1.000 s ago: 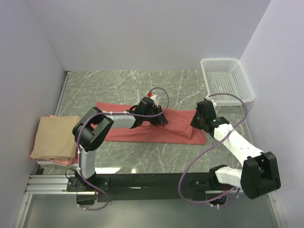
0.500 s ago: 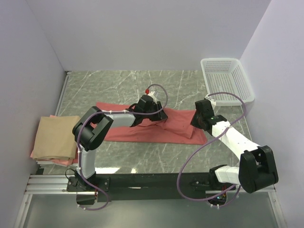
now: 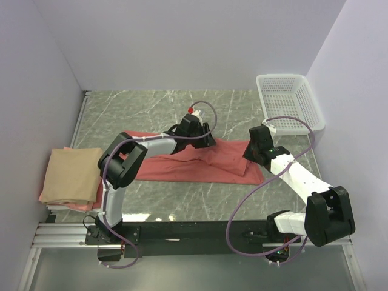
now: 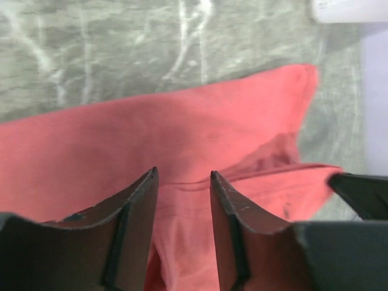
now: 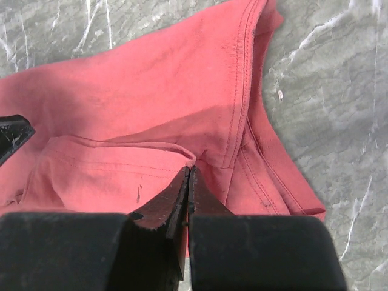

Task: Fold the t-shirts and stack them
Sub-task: Fold the tshirt

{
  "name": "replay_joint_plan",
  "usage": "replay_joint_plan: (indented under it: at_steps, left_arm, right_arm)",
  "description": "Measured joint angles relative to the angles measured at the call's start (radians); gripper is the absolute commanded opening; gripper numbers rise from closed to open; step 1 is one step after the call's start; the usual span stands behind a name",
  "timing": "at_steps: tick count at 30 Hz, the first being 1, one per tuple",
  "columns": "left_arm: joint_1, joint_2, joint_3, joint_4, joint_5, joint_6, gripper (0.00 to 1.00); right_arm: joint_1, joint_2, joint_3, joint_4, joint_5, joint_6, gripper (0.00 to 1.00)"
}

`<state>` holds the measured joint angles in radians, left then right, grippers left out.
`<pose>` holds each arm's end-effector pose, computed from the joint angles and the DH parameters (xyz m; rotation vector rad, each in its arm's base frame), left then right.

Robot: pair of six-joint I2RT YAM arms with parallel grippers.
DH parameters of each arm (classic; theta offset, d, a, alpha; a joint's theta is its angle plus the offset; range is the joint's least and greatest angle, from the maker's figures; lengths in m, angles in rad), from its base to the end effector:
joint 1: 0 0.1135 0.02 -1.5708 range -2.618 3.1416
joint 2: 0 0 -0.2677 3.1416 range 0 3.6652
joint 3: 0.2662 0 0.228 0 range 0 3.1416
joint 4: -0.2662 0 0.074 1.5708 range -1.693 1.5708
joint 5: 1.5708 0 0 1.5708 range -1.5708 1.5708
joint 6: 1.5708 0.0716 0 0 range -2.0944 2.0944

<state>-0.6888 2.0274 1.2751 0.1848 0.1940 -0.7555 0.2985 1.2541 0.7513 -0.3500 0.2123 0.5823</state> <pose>0.3473 -0.3038 0.1697 0.0463 2.3158 -1.0074 0.2463 0.0600 0.2060 0.4348 2.3642 0.1527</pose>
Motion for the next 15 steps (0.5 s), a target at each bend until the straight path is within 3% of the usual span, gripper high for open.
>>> replay_joint_plan:
  at_steps: [7, 15]
  left_arm:
    - [-0.002, 0.014, 0.103, -0.201, -0.068, 0.076, 0.48]
    - [-0.01, 0.079, 0.194, -0.333, -0.013, 0.143, 0.48]
  right_arm:
    - [0.0, 0.0, 0.0, 0.007, -0.011, 0.0, 0.02]
    - [0.0, 0.0, 0.0, 0.013, -0.019, 0.001, 0.02]
